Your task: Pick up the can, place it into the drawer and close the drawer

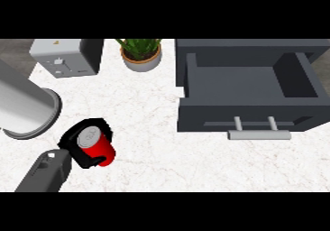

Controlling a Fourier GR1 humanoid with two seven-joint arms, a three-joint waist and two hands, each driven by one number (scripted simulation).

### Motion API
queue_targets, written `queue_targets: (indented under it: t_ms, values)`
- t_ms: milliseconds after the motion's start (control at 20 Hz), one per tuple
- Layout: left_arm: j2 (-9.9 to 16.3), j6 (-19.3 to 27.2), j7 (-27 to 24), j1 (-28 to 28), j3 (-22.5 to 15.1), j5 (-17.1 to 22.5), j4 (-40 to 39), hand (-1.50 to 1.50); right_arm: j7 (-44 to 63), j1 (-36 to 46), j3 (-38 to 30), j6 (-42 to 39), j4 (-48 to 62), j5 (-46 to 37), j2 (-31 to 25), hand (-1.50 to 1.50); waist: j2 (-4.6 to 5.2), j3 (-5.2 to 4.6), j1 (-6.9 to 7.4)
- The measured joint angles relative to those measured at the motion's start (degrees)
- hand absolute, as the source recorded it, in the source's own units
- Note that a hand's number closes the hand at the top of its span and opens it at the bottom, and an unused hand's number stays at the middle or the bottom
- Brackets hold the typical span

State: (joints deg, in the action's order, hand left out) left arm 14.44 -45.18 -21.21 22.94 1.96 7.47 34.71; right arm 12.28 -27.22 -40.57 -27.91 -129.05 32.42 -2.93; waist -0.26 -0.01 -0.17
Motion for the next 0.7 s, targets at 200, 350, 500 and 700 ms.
queue_targets:
  t_ms: [200,350,500,700]
  values:
    - [-3.9,13.7,-1.8,0.4,8.5,6.2,0.6,1.5,-0.6,-0.5,-0.8,-0.2,0.2,0.2,0.4,-1.5,-0.23,0.09,0.81]
    - [-7.7,23.3,-1.2,1.6,11.1,8.2,4.0,1.5,0.1,-0.6,-0.6,0.2,-0.8,0.2,0.7,-1.5,-0.29,0.12,0.92]
    - [-10.7,30.5,0.4,1.7,11.1,8.7,10.2,1.5,1.2,-0.9,-0.5,0.4,-2.0,0.4,1.3,-1.5,-0.25,0.1,0.79]
    - [-13.0,38.3,6.1,2.2,9.0,9.0,21.0,1.5,1.3,-0.6,-1.2,0.0,-1.4,0.5,1.3,-1.5,-0.26,0.09,0.77]
